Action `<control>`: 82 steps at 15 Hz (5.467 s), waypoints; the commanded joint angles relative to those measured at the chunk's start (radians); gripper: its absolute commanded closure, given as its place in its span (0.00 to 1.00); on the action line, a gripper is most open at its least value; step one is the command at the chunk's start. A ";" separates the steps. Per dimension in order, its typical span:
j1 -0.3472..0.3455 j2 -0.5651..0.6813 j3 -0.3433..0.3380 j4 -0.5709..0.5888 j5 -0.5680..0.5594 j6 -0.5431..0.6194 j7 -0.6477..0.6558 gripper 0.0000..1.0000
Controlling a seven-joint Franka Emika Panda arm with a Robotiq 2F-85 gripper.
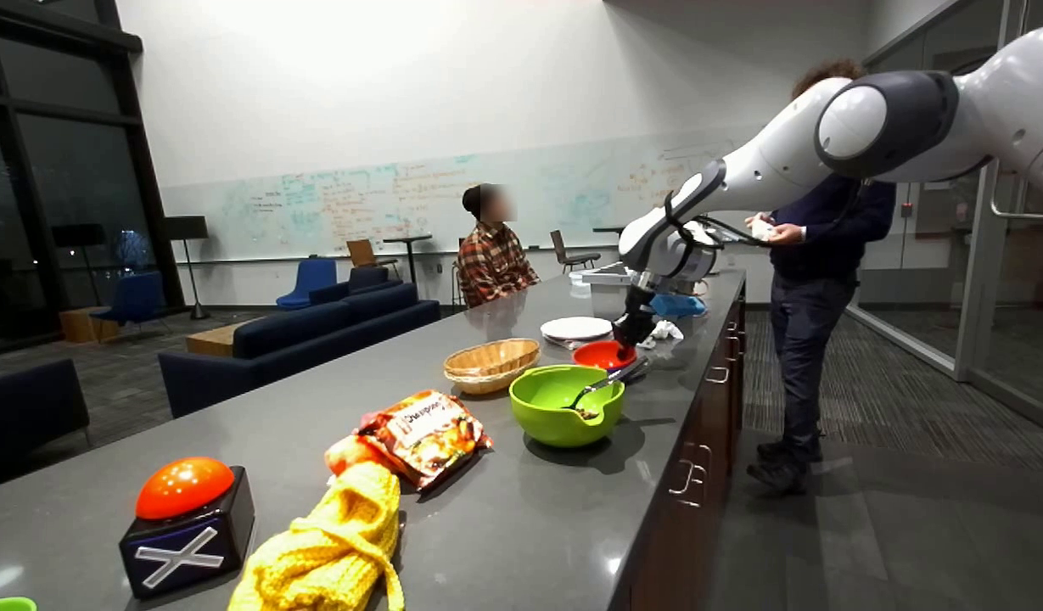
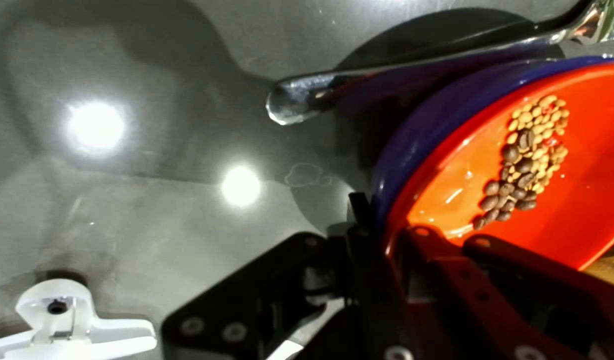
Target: Move the purple and red bowl slightly to the right
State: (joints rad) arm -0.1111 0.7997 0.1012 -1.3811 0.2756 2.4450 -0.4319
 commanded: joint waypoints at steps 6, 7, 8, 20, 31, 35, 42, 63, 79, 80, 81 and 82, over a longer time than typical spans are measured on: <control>-0.016 0.014 0.014 0.051 -0.053 -0.054 0.050 0.98; -0.020 0.015 0.016 0.056 -0.048 -0.057 0.053 0.98; -0.024 0.014 0.017 0.061 -0.044 -0.061 0.056 0.98; -0.098 0.030 0.015 0.149 -0.008 -0.091 0.101 0.98; -0.163 0.062 0.008 0.195 0.015 -0.109 0.157 0.98; -0.182 0.063 0.003 0.193 0.024 -0.111 0.172 0.98; -0.204 0.070 -0.002 0.186 0.034 -0.108 0.182 0.98; -0.241 0.080 -0.021 0.161 0.036 -0.120 0.202 0.98; -0.216 0.032 -0.005 0.154 0.029 -0.087 0.187 0.00; -0.210 0.008 -0.004 0.141 0.026 -0.079 0.182 0.00; -0.205 -0.008 0.002 0.135 0.027 -0.070 0.173 0.00; -0.200 -0.027 0.010 0.126 0.028 -0.057 0.161 0.00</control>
State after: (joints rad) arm -0.3213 0.8532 0.0972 -1.2003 0.2973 2.3653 -0.2436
